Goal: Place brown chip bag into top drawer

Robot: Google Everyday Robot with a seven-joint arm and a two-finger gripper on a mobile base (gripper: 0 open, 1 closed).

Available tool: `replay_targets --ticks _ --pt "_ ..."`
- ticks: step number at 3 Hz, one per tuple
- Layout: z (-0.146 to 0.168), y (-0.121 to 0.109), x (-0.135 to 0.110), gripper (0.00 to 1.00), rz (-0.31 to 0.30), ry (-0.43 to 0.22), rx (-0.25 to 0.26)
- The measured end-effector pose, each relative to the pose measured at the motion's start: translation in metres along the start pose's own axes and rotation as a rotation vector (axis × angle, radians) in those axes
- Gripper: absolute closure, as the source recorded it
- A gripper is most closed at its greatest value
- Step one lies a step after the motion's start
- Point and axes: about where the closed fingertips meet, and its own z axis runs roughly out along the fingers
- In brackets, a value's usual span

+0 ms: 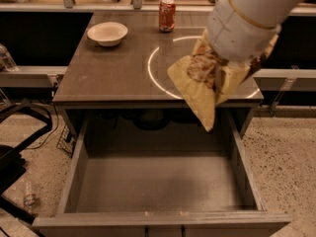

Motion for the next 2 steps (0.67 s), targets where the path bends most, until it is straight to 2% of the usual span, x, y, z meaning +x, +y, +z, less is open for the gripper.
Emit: replay_targets --ticks 1,2 --pt "0.0053 0.0368 -0.0239 1.00 -0.014 -0.110 -0.018" --pt "0.0037 0.0374 -0.0321 1.00 -0.041 -0.142 -0.008"
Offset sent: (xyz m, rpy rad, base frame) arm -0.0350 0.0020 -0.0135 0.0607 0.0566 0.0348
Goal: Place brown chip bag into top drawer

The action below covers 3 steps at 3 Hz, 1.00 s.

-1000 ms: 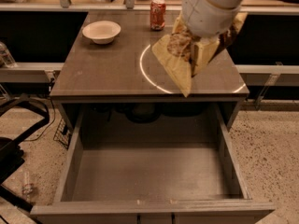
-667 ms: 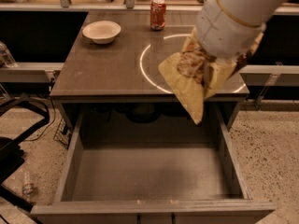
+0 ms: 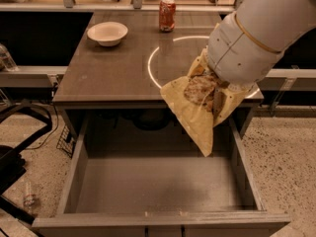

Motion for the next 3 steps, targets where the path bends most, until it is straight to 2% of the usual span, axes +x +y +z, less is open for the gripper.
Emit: replay_targets --ticks 1,2,3 --pt "0.000 -0.001 0.001 1.00 0.004 0.008 0.001" --pt "0.019 0.003 0.006 1.00 0.026 -0.009 -0.019" --pt "0.064 0.018 0.008 1.00 0.049 -0.084 -0.031"
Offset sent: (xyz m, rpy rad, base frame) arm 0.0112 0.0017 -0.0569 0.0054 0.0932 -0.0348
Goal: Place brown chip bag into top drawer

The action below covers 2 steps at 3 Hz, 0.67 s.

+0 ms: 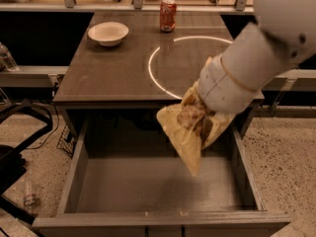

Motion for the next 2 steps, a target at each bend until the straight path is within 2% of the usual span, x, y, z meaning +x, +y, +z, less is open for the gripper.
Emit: replay_targets --ticks 1,2 --pt "0.083 0.026 0.009 1.00 0.036 -0.131 -0.018" --pt "0.157 0.047 0.020 1.00 0.084 -0.183 -0.084"
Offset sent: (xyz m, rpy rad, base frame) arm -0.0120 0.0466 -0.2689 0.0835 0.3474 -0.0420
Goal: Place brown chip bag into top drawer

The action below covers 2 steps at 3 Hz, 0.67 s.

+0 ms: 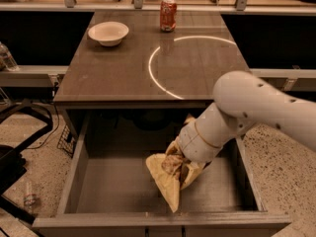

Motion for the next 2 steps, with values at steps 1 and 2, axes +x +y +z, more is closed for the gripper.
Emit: replay_targets --ticks 1,2 --pt "0.0575 0.0055 0.0241 1.00 0.078 0.048 -0.057" --pt "0.0640 0.0043 0.0260 0.84 0.110 0.061 -0.059"
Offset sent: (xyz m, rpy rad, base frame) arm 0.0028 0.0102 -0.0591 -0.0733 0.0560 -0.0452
